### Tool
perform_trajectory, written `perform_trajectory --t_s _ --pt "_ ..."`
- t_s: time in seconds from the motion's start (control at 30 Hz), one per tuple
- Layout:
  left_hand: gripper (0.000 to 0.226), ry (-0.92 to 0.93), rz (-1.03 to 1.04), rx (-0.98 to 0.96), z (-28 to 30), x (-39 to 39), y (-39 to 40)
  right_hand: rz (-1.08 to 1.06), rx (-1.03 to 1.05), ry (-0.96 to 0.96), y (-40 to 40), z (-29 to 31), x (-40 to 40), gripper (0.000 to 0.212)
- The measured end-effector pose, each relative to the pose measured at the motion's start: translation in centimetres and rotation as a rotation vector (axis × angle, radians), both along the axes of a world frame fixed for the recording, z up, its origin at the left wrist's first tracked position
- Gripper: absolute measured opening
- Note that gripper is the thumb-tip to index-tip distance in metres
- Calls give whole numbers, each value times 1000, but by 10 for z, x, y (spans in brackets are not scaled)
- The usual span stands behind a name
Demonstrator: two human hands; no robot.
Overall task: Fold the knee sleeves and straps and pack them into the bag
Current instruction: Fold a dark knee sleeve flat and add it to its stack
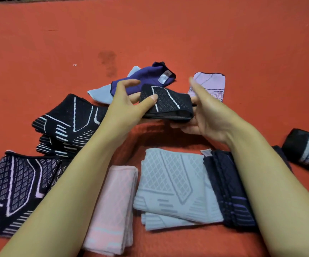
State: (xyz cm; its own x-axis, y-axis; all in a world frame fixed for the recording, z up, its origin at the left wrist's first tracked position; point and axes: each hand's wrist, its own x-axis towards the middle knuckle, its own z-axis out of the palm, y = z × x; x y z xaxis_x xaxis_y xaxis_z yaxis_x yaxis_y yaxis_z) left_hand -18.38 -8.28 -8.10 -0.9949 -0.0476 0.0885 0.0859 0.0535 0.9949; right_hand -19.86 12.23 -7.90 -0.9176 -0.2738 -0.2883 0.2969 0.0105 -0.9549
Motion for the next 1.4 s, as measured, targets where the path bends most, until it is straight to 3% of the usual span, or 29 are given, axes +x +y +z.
perform_trajectory --t_s 0.1,0.2,0.23,0.37,0.53,0.73,0.87,0.97,1.07,1.13,1.2,1.23,1.33,1.4 --pt "37 -86 -64 254 11 2 1 -63 61 72 -5 1 2 20" --pt "34 -228 -212 693 20 2 -6 -207 -119 18 -3 1 -3 10" --pt "39 -230 -244 742 20 1 -7 -236 -190 5 -2 2 -4 10" --pt "28 -49 -218 322 13 3 -3 -212 -320 -25 -4 7 2 16" --pt "12 -50 -242 221 10 3 -8 -229 -340 -32 -4 9 3 17" --pt "7 6 -264 -96 6 6 -8 -252 -331 -32 -1 9 1 12" --pt "10 142 -21 -409 2 3 -2 -230 -282 27 -2 7 0 9" --pt "21 234 132 -421 -1 0 -1 -244 -217 167 -4 2 -1 19" --pt "15 167 89 -347 1 1 1 -260 -66 344 -3 -4 -3 34" --pt "11 -17 -6 -81 8 2 3 -268 -84 410 -1 -5 -5 36" --pt "34 -186 -57 229 14 0 -1 -259 -142 460 2 -2 -4 38" --pt "38 -218 -71 276 17 0 -3 -241 -151 483 2 -1 -3 40" --pt "28 -144 -159 131 18 4 -4 -185 -128 486 -1 -1 -1 42" --pt "25 -38 -166 49 16 5 -5 -150 -136 390 -4 1 2 39"
